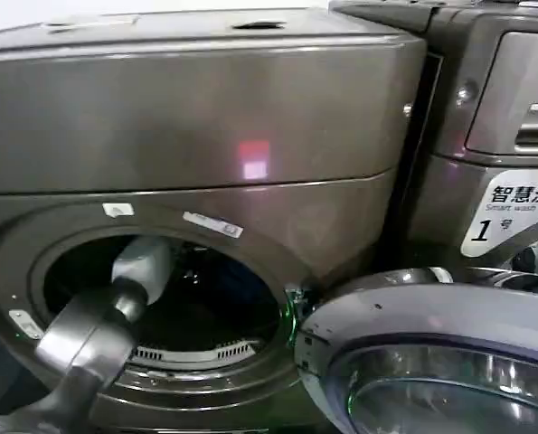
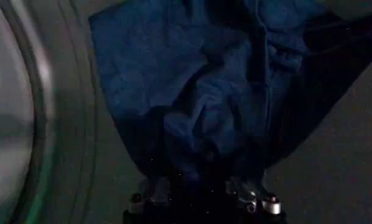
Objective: Grasp the clothes from the dryer.
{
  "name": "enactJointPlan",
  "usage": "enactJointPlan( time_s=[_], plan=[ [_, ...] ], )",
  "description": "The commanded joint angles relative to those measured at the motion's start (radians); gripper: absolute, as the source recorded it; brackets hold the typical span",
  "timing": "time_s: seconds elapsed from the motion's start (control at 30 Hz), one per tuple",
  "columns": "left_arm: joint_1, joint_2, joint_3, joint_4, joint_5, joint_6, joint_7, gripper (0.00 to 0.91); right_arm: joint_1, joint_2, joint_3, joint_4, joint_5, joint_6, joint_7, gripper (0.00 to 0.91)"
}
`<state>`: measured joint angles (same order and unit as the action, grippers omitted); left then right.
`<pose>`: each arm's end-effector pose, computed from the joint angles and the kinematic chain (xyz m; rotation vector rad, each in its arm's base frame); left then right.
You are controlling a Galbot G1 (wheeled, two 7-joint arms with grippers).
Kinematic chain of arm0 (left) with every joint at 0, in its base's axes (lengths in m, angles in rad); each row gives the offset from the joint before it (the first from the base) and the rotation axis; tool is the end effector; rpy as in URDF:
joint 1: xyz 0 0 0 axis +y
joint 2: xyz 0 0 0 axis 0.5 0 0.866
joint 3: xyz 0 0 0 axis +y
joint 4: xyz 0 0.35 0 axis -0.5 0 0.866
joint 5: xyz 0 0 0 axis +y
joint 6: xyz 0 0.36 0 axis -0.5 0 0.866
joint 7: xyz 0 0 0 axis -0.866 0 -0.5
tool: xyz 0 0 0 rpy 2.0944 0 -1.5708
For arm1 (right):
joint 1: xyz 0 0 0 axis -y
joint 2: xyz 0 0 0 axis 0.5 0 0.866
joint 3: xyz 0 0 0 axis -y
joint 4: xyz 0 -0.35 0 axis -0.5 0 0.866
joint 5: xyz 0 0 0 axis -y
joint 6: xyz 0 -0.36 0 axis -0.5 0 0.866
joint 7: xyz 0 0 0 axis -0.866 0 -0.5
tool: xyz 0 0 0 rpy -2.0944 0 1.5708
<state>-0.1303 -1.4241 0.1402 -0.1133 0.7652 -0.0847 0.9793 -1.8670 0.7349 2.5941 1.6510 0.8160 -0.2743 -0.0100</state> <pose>0.6623 0.0786 -0.2401 -1.1060 -1.5432 -1.3266 -0.1039 -0.4495 0.1382 1.4224 2.0688 -0.5144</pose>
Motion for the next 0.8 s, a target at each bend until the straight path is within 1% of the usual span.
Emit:
enactJointPlan(
  time_s=[0.03,0.07,0.1,0.23,0.3,0.43,0.6,0.73,0.77,0.8],
  plan=[
    [0.026,0.015,-0.154,-0.108,-0.242,0.037,-0.111,0.0,0.006,0.001,-0.009,0.006,0.0,0.0,0.002,0.907],
    [0.037,0.017,-0.204,-0.144,-0.292,0.051,-0.159,0.0,0.009,0.003,-0.013,0.008,0.0,0.0,0.003,0.907],
    [0.05,0.016,-0.225,-0.169,-0.346,0.063,-0.197,0.0,0.011,0.005,-0.018,0.009,-0.001,0.0,0.003,0.907],
    [0.114,0.007,-0.268,-0.272,-0.563,0.08,-0.359,0.0,0.026,0.007,-0.035,0.011,-0.003,0.001,0.002,0.907],
    [0.16,0.0,-0.297,-0.335,-0.648,0.095,-0.434,0.0,0.03,0.006,-0.038,0.009,-0.004,0.002,0.003,0.907],
    [0.255,-0.019,-0.403,-0.503,-0.777,0.124,-0.585,0.0,0.043,0.006,-0.055,0.012,-0.005,0.003,0.006,0.907],
    [0.37,-0.048,-0.515,-0.711,-0.834,0.053,-0.814,0.0,0.053,0.0,-0.06,0.012,-0.004,0.02,0.004,0.907],
    [0.444,-0.079,-0.594,-0.822,-0.773,-0.004,-1.006,0.0,0.055,-0.002,-0.061,0.008,-0.009,0.039,0.004,0.907],
    [0.469,-0.087,-0.61,-0.862,-0.751,-0.03,-1.051,0.0,0.055,-0.002,-0.061,0.005,-0.021,0.05,0.0,0.907],
    [0.482,-0.091,-0.615,-0.887,-0.743,-0.034,-1.062,0.0,0.055,-0.002,-0.061,0.005,-0.026,0.053,-0.002,0.907]
  ],
)
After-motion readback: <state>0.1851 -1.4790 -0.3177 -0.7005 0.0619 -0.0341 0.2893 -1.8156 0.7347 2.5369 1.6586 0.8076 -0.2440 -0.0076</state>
